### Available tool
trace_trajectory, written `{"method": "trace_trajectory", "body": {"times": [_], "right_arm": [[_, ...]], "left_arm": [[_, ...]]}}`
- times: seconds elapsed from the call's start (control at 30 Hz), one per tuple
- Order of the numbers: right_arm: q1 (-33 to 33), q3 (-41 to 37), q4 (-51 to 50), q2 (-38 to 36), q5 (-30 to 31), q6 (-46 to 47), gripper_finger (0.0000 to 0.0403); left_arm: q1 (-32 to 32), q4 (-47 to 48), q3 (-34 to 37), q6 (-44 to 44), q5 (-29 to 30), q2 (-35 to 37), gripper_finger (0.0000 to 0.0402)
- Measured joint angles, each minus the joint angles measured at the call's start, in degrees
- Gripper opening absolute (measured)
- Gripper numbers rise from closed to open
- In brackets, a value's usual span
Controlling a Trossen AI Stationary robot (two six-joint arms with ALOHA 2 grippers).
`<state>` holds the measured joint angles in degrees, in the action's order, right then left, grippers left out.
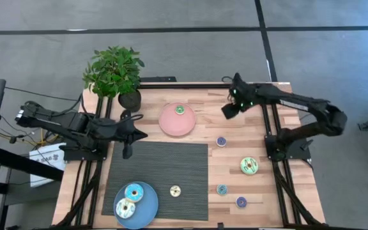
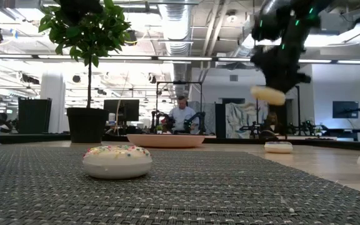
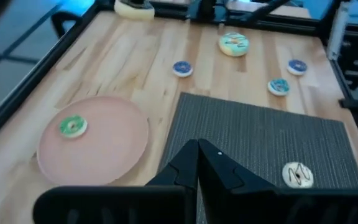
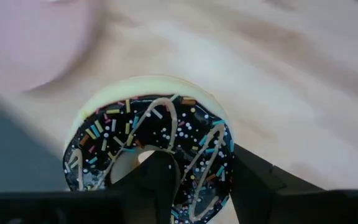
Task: Pick & Place donuts
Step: Put the big black donut on the blue plate
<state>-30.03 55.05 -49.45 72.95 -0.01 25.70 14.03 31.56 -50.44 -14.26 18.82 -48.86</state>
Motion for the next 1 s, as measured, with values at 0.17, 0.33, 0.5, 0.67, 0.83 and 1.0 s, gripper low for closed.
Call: {"method": "trace_trajectory", "body": {"times": [0.17, 0.33, 0.5, 0.67, 0.83, 1.0], "right_arm": [[17.02, 0.00, 2.89, -2.89, 0.17, 11.62, 0.0120], [31.78, 2.70, 9.07, 1.47, 4.30, 23.30, 0.0120], [40.26, 11.92, 12.07, 12.66, 7.98, 29.11, 0.0120], [43.85, 25.84, 12.08, 26.75, 8.08, 28.72, 0.0120], [46.08, 41.62, 11.86, 39.55, 7.50, 22.13, 0.0120], [48.05, 55.65, 11.69, 49.76, 7.39, 11.32, 0.0120]], "left_arm": [[2.00, -2.13, 0.10, 2.56, 2.49, 0.01, 0.0000], [2.89, -9.99, 7.58, 4.11, 1.48, 0.65, 0.0000], [3.09, -24.31, 18.06, 2.81, -4.18, 2.39, 0.0000], [4.51, -29.61, 22.82, 1.13, -6.97, 4.58, 0.0000], [6.04, -27.95, 23.24, 2.61, -7.56, 6.74, 0.0000], [6.26, -27.20, 23.26, 4.65, -7.02, 9.91, 0.0000]]}}
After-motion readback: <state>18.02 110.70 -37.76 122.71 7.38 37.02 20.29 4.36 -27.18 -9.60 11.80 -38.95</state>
